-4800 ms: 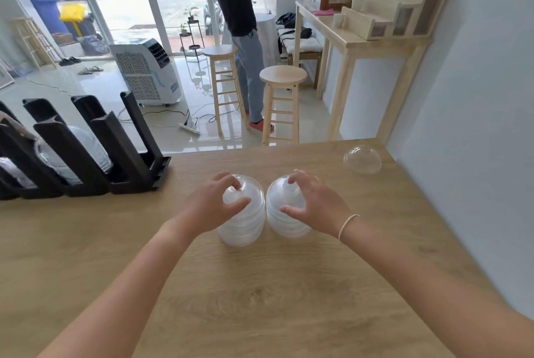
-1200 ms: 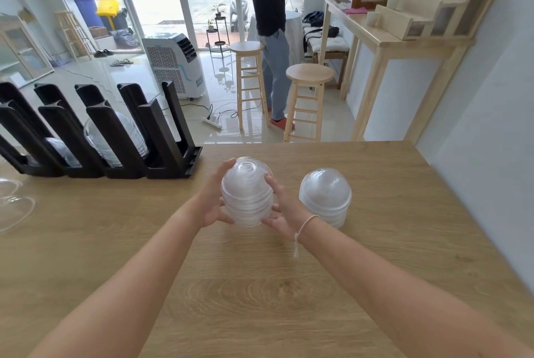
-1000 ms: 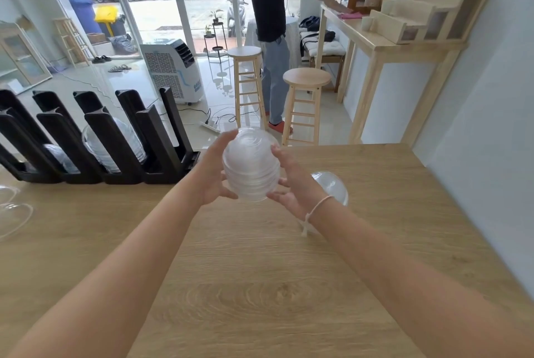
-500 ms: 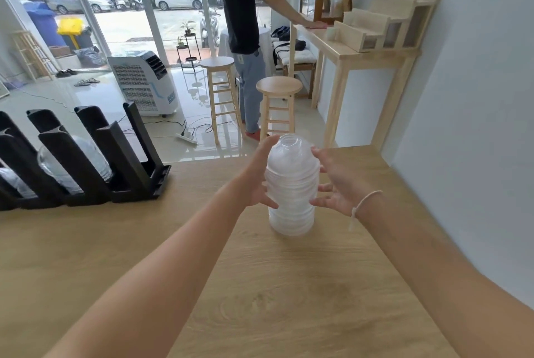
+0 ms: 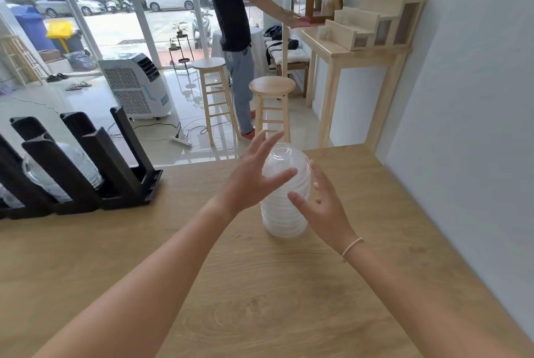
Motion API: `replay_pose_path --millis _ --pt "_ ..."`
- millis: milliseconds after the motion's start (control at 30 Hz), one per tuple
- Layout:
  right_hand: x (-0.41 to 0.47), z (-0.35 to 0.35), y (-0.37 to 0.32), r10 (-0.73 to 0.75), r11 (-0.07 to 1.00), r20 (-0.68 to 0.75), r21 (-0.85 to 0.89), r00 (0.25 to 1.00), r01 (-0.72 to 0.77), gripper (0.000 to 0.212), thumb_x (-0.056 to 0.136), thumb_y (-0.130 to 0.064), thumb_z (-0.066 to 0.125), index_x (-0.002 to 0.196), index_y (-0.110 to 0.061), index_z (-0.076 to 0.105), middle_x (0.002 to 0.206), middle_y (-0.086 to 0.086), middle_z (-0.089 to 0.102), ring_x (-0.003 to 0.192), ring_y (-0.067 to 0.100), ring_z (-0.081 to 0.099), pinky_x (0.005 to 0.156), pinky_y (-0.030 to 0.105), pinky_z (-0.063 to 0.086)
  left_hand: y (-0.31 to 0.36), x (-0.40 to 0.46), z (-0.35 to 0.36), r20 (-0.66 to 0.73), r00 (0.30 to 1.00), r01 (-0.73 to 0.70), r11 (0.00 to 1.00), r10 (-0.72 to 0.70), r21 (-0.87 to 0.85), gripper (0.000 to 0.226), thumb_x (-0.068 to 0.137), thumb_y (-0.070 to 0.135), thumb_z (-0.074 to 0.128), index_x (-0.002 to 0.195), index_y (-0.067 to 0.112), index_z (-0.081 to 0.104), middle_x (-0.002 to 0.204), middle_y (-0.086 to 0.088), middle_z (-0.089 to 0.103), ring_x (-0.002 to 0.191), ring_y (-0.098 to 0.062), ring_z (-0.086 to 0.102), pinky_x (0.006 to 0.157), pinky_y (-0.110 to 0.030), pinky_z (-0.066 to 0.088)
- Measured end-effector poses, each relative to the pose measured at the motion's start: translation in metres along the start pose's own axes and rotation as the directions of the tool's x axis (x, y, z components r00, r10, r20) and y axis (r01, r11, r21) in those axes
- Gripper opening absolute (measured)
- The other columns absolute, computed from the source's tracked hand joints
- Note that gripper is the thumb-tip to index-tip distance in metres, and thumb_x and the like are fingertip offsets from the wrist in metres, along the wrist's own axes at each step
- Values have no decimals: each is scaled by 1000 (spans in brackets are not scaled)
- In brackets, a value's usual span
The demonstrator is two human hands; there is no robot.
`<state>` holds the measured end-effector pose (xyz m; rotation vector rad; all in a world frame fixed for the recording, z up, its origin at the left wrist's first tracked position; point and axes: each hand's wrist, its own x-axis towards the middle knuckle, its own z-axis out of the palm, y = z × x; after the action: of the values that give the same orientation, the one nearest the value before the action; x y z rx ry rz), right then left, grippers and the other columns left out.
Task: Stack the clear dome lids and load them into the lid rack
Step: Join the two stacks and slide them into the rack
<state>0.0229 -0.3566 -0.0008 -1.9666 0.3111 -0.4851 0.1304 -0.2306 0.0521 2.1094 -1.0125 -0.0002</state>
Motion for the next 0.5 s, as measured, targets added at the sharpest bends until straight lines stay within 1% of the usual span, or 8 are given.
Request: replay_pose_path --millis 33,100,167,267,300,367,433,500 --pt "-3 3 7 4 1000 1 -13 1000 -4 91 67 -66 57 142 -39 12 147 -18 22 138 13 24 112 41 30 -1 1 -1 41 999 -38 996 35 84 73 79 53 61 141 44 24 157 1 13 143 -22 17 109 -45 25" --pt "-6 10 22 28 999 0 -44 1000 -28 98 69 -57 66 144 -36 6 153 -11 16 141 12 19 114 36 25 -2 4 -2 103 992 -97 976 78 193 73 77 55 60 140 46 25 157 2 12 144 -24 17 109 -51 28" --pt "-8 16 38 58 994 6 -96 998 -57 103 68 -52 70 145 -32 4 155 -7 12 142 10 15 111 28 19 -2 6 -3 139 985 -129 964 98 231 71 77 58 58 139 47 26 157 4 16 143 -24 20 109 -52 31" --pt "-11 23 57 137 983 37 -131 990 -131 112 63 -55 72 145 -30 0 156 -7 12 142 10 14 111 26 16 -4 10 -5 167 981 -138 960 99 244 71 76 60 57 139 46 27 155 4 20 141 -23 26 108 -51 35" --pt "-11 26 62 155 978 47 -151 987 -146 115 61 -57 72 145 -29 -1 155 -6 14 142 12 15 114 28 16 -5 10 -5 174 980 -139 958 97 249 71 76 61 56 139 46 27 155 4 21 140 -22 27 107 -51 36" --pt "-12 31 68 144 965 49 -229 988 -129 118 57 -62 71 145 -29 0 153 -5 22 140 15 22 117 39 18 -6 10 -5 182 979 -137 958 92 251 71 75 63 55 138 48 25 154 6 21 139 -21 30 106 -50 37" --pt "-9 33 67 122 958 34 -264 992 -109 119 55 -65 70 145 -28 2 148 -5 32 135 17 29 115 47 22 -6 10 -5 182 979 -134 961 90 242 71 76 62 56 138 49 25 154 7 22 138 -19 31 106 -47 38" --pt "-5 35 64 118 963 13 -244 993 -112 118 52 -66 68 144 -27 5 145 -7 37 132 18 33 112 50 24 -7 10 -5 177 980 -131 965 92 227 70 76 60 58 138 48 26 153 8 23 137 -17 33 106 -45 38"
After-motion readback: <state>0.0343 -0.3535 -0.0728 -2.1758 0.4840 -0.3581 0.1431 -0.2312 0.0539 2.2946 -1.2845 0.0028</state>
